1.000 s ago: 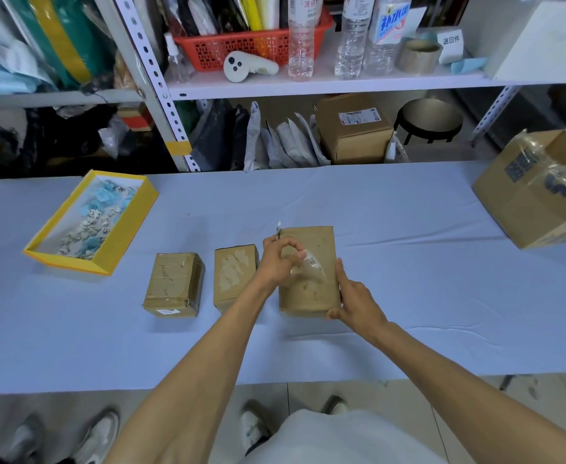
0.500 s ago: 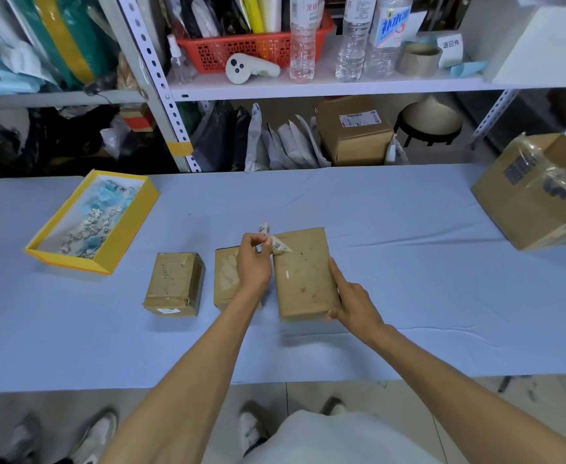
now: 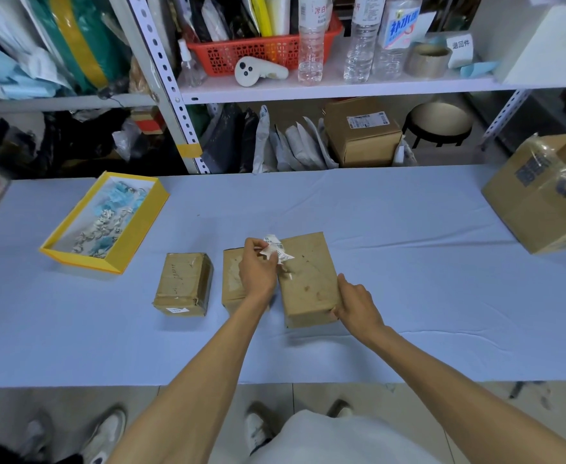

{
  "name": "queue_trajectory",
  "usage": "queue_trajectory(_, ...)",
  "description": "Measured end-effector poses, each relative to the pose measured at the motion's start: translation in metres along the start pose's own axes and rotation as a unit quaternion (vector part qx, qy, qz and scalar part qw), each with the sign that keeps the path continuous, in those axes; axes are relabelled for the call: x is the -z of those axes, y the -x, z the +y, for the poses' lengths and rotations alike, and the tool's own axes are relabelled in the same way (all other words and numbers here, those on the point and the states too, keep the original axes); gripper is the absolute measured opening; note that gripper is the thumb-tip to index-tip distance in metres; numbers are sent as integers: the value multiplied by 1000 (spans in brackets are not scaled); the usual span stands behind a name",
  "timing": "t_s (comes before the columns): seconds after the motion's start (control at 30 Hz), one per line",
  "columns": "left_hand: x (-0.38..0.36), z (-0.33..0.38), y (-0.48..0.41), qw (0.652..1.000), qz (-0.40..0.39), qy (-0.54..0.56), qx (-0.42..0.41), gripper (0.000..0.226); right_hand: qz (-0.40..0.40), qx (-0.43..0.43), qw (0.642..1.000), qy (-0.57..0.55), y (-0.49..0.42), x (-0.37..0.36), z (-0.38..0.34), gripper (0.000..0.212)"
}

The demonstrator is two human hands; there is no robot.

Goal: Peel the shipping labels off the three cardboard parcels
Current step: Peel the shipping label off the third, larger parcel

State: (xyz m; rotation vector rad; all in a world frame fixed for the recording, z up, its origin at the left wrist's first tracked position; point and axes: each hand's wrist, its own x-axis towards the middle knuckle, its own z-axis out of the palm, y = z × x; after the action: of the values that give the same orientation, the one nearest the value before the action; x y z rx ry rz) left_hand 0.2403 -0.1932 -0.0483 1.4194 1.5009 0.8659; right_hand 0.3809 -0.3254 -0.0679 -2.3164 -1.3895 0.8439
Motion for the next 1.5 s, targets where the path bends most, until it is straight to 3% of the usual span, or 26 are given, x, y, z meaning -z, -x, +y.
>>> queue_trajectory(0.07,-4,-2,5,999,-46,-18,-2,34,-16,-5,999,-32,0,4,0,58)
queue_trajectory(0.2,-15,-8,13,995,-101,6,21,52,-52,-24,997,-53,-6,19,-6,130)
queue_trajectory(0.37,-19,-6,19,995,-89,48,7,58,-42,-58,997,-42,-24,34,-14,159)
queue_trajectory(0.5,-25,-4,19,993,-95,63,20,63,-48,-80,994,-51,-27,39,-10,166)
queue_trajectory(0.7,-22,-10,19,978,-111,151,93,61,-35,-72,995,-67,-29,44,-7,162)
queue_trajectory(0.77,-21,-9,21,975,-121,158,99,60,-36,-55,996,-59,-30,48,-6,153)
queue_trajectory(0.9,-23,-5,20,969,-144,169,105,58,-50,-46,996,-59,-28,55,-2,157)
queue_trajectory(1.07,-26,-6,20,965,-142,178,128,55,-10,-36,998,-52,-30,56,-1,149)
queue_trajectory(1.13,-27,-7,21,961,-136,195,142,55,14,-33,998,-59,-29,53,1,127)
queue_trajectory(1.23,-28,-5,23,957,-126,213,153,55,43,-44,996,-60,-29,48,5,76)
queue_trajectory(1.37,-27,0,23,958,-118,214,148,56,74,-42,995,-57,-31,45,7,40)
queue_trajectory(1.43,-26,1,24,963,-117,201,136,54,68,-42,996,-44,-29,45,3,49)
queue_trajectory(1.5,-25,1,24,966,-119,192,127,53,47,-65,997,-17,-26,46,-6,76)
